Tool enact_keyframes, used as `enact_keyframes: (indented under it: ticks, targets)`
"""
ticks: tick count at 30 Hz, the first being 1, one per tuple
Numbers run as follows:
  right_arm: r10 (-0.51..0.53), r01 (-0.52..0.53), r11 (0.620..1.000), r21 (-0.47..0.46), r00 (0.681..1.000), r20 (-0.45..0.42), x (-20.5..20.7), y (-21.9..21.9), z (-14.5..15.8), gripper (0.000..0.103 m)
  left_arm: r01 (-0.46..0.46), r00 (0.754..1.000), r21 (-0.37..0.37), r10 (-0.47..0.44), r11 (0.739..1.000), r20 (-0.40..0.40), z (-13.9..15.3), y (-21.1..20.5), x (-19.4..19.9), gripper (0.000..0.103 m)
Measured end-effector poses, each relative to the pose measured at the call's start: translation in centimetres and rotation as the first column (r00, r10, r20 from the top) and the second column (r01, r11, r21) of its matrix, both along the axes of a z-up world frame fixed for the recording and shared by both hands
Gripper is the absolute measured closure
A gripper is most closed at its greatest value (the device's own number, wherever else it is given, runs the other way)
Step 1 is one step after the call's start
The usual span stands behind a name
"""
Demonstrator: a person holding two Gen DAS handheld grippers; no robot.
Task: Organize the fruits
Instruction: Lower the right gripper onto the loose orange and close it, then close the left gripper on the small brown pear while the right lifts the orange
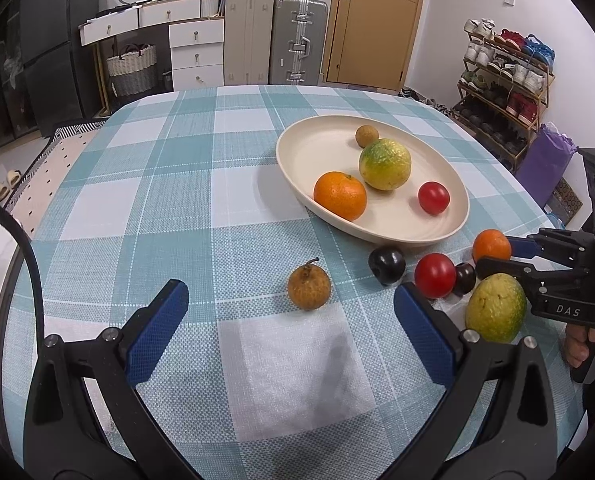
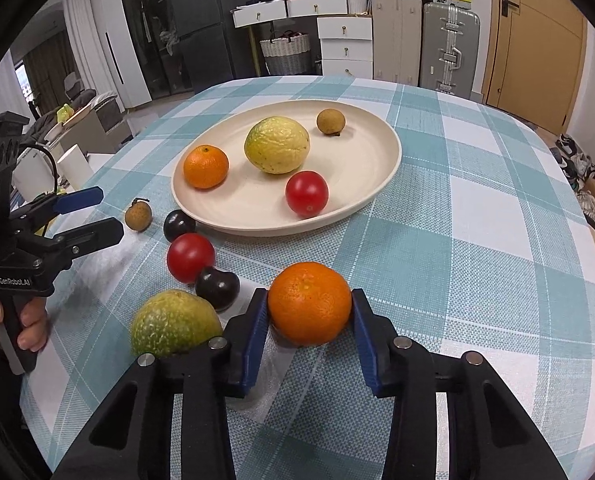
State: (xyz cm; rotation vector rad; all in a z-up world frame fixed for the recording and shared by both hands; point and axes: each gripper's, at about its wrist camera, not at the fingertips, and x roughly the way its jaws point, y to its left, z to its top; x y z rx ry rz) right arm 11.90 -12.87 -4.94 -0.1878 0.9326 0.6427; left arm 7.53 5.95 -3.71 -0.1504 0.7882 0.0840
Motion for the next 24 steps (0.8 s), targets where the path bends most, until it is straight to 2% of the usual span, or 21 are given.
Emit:
enact_keyframes:
  ticks: [10,15,18,24]
  targets:
    - [-0.023,0.023,1.0,0.015,1.0,0.011,-0.4,-0.9,0.5,0.062,-0.005,1.0,-0.007,0.005,1.0,-0.024,-0.4,0.1,0.4,0.001]
    - [-0.036,0.036,0.999,0.02,0.999,0.018,-0.6,-1.7,0.9,0.062,-0.028,0.997,-0.028,0.026,0.999,-0.069,-0.9,0.7,1.2,0.002]
    - [-0.048,0.047,0.999,0.023,0.999,0.024,-0.5,-2.3,1.1,0.062,-0.024,0.997,-0.032,0.021,0.999,-0.078,-1.1,0.7,1.6,0.009]
    - [-0.059,0.058,0.998,0.016,0.998,0.033,-0.7,-2.9,1.4,0.062,0.021,0.995,0.014,-0.02,1.0,-0.102,-1.4,-0.4,2.6,0.028]
